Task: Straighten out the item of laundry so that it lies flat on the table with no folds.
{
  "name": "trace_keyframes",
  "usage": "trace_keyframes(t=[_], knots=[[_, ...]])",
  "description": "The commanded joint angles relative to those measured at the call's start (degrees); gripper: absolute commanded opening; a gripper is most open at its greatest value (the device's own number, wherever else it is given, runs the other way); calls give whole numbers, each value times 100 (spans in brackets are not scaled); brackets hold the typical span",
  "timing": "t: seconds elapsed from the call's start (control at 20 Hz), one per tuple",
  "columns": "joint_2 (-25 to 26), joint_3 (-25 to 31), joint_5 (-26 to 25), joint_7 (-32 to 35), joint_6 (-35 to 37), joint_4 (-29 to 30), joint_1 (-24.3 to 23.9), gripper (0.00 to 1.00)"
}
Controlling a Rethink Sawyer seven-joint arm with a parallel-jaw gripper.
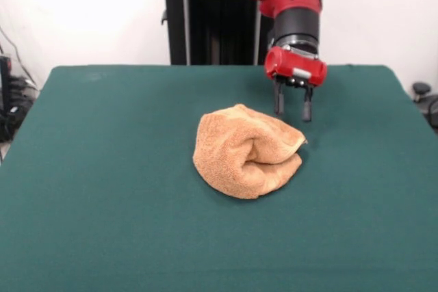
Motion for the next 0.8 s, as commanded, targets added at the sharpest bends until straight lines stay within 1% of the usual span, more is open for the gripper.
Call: trace_keyframes(t=[0.05,0.1,0.3,0.45,0.7,0.8], knots=[[136,103,180,561,-238,-555,257,100],[184,102,200,539,-206,-583,276,100],[382,135,22,482,-5,-826,306,100],[495,88,-29,462,-29,-925,329,100],[666,-67,383,147,184,-1036,470,100],[704,-78,473,121,177,-1081,512,100]])
